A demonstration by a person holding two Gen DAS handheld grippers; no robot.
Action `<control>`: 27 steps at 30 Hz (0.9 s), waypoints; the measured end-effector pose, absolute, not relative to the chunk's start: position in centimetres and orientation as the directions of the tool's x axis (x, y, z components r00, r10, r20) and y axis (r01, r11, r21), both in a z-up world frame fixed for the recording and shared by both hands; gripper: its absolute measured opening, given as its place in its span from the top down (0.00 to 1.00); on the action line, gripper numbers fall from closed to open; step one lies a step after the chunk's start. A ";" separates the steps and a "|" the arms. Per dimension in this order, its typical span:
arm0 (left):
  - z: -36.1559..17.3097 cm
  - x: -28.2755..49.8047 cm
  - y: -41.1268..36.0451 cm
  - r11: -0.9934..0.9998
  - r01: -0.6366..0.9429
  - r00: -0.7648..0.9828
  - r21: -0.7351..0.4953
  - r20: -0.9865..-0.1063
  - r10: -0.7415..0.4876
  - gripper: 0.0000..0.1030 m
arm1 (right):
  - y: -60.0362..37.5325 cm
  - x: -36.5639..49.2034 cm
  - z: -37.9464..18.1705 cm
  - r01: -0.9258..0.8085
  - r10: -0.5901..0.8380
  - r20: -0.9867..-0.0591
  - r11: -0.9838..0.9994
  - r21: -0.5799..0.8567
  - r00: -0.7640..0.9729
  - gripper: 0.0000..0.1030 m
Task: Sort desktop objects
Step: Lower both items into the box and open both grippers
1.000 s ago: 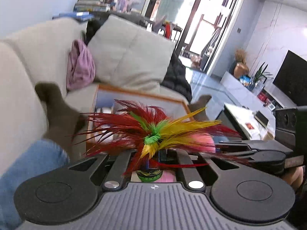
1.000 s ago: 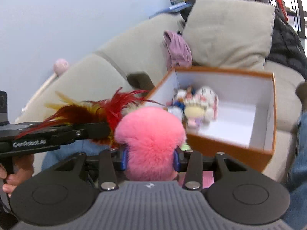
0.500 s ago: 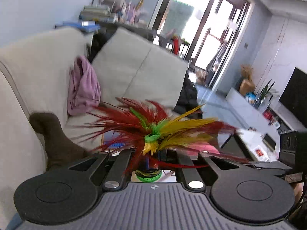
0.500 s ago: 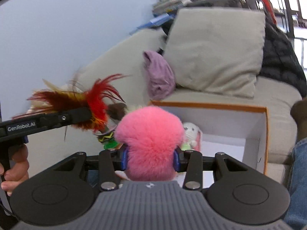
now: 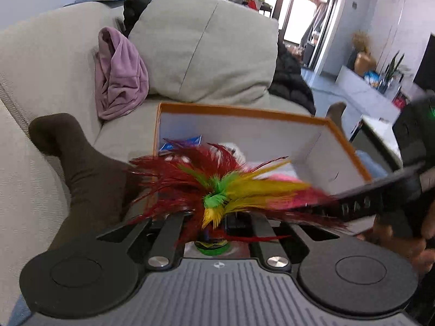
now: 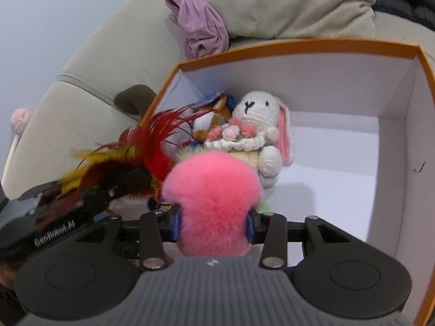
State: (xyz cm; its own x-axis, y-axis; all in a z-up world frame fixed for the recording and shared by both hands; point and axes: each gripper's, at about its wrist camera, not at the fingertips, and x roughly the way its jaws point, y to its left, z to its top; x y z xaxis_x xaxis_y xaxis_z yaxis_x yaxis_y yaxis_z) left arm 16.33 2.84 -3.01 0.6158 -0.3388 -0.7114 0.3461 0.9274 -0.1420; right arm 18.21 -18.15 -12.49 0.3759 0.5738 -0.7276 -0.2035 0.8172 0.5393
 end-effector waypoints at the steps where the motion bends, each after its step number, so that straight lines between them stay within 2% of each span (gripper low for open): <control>1: -3.2 16.2 2.9 0.928 0.347 0.614 -0.133 -0.715 -0.333 0.91 | -18.0 18.3 -12.7 -0.198 0.576 -0.730 0.815 0.544 0.367 0.56; 6: -3.5 15.8 3.3 0.933 0.343 0.617 -0.108 -0.723 -0.311 0.90 | -17.2 18.4 -13.2 -0.190 0.588 -0.739 0.808 0.558 0.330 0.56; 8: -3.4 15.7 3.7 0.934 0.336 0.620 -0.122 -0.718 -0.316 0.85 | -17.0 18.6 -13.4 -0.179 0.580 -0.745 0.813 0.554 0.329 0.54; 18: -1.2 15.0 7.6 0.940 0.228 0.728 -0.255 -0.596 -0.338 0.79 | -17.1 18.4 -12.8 -0.164 0.551 -0.755 0.832 0.530 0.355 0.51; 19: -1.2 15.0 7.8 0.940 0.219 0.731 -0.262 -0.594 -0.336 0.79 | -17.3 18.4 -12.7 -0.159 0.548 -0.755 0.833 0.529 0.360 0.53; 20: -1.2 15.1 7.9 0.939 0.214 0.731 -0.268 -0.594 -0.336 0.79 | -17.4 18.3 -12.6 -0.153 0.547 -0.754 0.834 0.530 0.364 0.61; 22: -1.3 15.2 7.9 0.939 0.212 0.726 -0.271 -0.599 -0.337 0.79 | -17.8 18.4 -12.7 -0.132 0.540 -0.759 0.837 0.532 0.365 0.68; 27: -1.7 15.3 7.6 0.940 0.220 0.714 -0.259 -0.614 -0.336 0.79 | -17.6 19.1 -14.6 -0.064 0.525 -0.801 0.845 0.531 0.289 0.75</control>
State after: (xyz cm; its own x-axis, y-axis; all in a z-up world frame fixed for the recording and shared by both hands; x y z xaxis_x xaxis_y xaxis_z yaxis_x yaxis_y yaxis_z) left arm 15.32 7.58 -1.67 0.7140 -0.3364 -0.6140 0.2201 0.9404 -0.2592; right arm 19.08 -17.60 -14.63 0.2891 0.5247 -0.8007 -0.0639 0.8451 0.5308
